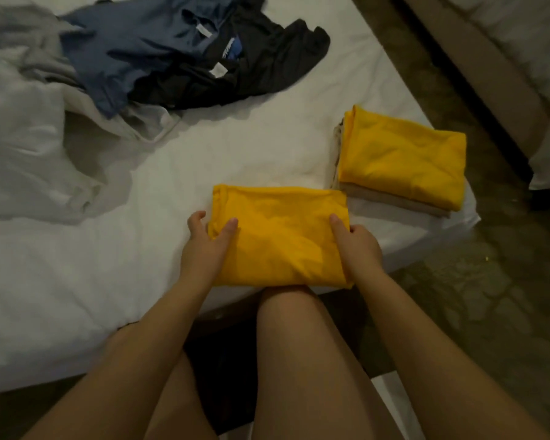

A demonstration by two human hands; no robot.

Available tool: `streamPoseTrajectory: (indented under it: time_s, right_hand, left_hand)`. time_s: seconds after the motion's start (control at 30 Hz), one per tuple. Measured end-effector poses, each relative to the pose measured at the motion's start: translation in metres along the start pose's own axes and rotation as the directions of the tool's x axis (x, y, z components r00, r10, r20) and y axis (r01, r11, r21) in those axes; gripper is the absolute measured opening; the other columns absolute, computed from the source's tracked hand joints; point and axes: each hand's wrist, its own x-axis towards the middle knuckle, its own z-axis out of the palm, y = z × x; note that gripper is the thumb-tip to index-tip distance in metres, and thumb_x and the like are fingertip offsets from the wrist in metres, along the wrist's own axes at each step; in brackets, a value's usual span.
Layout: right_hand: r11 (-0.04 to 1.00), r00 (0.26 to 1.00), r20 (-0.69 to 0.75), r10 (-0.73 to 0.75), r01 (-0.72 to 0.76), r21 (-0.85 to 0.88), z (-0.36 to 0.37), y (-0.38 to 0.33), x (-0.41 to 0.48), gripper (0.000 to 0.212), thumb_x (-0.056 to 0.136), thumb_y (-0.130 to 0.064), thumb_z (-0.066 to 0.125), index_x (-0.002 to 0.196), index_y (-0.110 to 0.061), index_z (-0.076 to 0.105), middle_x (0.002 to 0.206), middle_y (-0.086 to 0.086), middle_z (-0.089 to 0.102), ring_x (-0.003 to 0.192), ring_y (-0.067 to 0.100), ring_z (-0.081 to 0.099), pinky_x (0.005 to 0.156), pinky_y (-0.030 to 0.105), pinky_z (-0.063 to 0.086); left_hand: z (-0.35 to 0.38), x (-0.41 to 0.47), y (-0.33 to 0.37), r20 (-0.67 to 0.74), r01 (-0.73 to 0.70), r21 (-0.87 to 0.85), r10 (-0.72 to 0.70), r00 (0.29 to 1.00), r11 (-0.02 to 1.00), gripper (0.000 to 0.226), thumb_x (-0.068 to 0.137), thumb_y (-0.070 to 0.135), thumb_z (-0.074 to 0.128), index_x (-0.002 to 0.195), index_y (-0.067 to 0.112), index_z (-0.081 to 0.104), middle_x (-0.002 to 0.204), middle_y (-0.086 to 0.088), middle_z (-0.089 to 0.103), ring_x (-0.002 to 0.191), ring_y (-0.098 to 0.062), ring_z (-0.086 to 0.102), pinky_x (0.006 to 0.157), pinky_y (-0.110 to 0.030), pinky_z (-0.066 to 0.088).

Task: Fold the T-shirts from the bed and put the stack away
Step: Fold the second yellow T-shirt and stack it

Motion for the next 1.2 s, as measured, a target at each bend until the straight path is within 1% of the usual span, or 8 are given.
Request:
streamPoseTrajectory:
  time_s: [0.1,0.2,0.33,0.53,0.67,0.77,0.93,1.2]
  right_hand:
    - [0.996,0.995,0.104,-0.002,-0.007,0.086,-0.009,-0.007,-0.003,0.061,0.095,-0.051,0.038,0.125,0.001,0.052,0.129,0.023,0.052,0.116,0.038,0.048,0.09,0.037,0.037]
    - [0.975,0.991,0.055,-0.123,0.11,0.195,-0.015,-0.008,-0.013,0.043,0.096,-0.038,0.046,0.119,-0.003,0.056,0.122,0.019,0.057,0.109,0.033,0.052,0.079,0.032,0.035]
    - [0.928,0.976,-0.026,-0.215,0.212,0.305,-0.028,-0.012,-0.031,0.027,0.095,-0.03,0.052,0.108,-0.007,0.058,0.108,0.014,0.06,0.089,0.019,0.049,0.07,0.027,0.031]
    - [0.824,0.931,-0.19,-0.311,0.364,0.434,-0.076,-0.011,-0.036,0.02,0.092,-0.027,0.056,0.107,-0.013,0.057,0.101,0.002,0.057,0.097,0.021,0.053,0.078,0.03,0.038]
    - [0.783,0.907,-0.292,-0.303,0.412,0.466,-0.121,-0.013,-0.018,0.034,0.091,-0.024,0.058,0.12,-0.007,0.056,0.108,0.004,0.059,0.101,0.019,0.053,0.083,0.029,0.041]
    - [0.785,0.888,-0.348,-0.299,0.437,0.44,-0.152,-0.014,0.011,0.038,0.088,-0.027,0.063,0.121,-0.01,0.056,0.113,0.008,0.061,0.106,0.025,0.055,0.09,0.037,0.044]
    - [0.83,0.892,-0.374,-0.252,0.398,0.39,-0.183,-0.005,0.07,0.035,0.09,-0.016,0.06,0.124,-0.007,0.055,0.112,0.007,0.058,0.101,0.018,0.051,0.082,0.024,0.036]
    - [0.903,0.942,-0.316,-0.11,0.228,0.365,-0.173,0.019,0.135,0.046,0.093,-0.024,0.056,0.135,-0.009,0.045,0.133,0.014,0.051,0.12,0.029,0.047,0.087,0.028,0.035]
  left_hand:
    - [-0.006,-0.002,-0.002,0.158,0.132,-0.124,-0.112,0.981,0.983,0.069,0.084,0.048,0.062,0.136,0.008,0.04,0.136,-0.017,0.048,0.119,-0.036,0.049,0.097,-0.042,0.041]
    - [-0.013,-0.011,0.003,0.326,0.273,-0.329,-0.162,0.931,0.904,0.063,0.085,0.04,0.062,0.137,0.008,0.043,0.133,-0.018,0.053,0.112,-0.035,0.055,0.093,-0.047,0.046]
    - [-0.02,-0.031,0.013,0.294,0.135,-0.451,0.004,0.956,0.882,0.05,0.094,0.025,0.051,0.141,0.015,0.036,0.13,-0.008,0.052,0.104,-0.027,0.056,0.083,-0.039,0.047]
    - [-0.018,-0.048,0.056,0.292,0.029,-0.569,0.169,0.941,0.822,0.043,0.094,0.02,0.049,0.135,0.023,0.036,0.122,-0.003,0.053,0.096,-0.019,0.059,0.072,-0.036,0.052]
    - [-0.004,-0.04,0.104,0.336,-0.007,-0.547,0.227,0.914,0.837,0.047,0.092,0.025,0.051,0.136,0.025,0.036,0.121,0.0,0.055,0.1,-0.022,0.06,0.074,-0.04,0.054]
    - [0.023,-0.025,0.139,0.397,0.004,-0.508,0.23,0.889,0.862,0.048,0.092,0.028,0.052,0.137,0.026,0.035,0.118,0.001,0.054,0.097,-0.023,0.06,0.073,-0.042,0.053]
    - [0.082,0.017,0.181,0.456,0.042,-0.431,0.177,0.872,0.901,0.059,0.089,0.027,0.058,0.141,0.022,0.033,0.133,-0.007,0.05,0.109,-0.033,0.055,0.091,-0.053,0.048]
    - [0.144,0.079,0.196,0.336,-0.066,-0.212,0.136,0.932,0.975,0.061,0.089,0.035,0.059,0.141,0.012,0.037,0.137,-0.012,0.047,0.119,-0.035,0.049,0.099,-0.049,0.043]
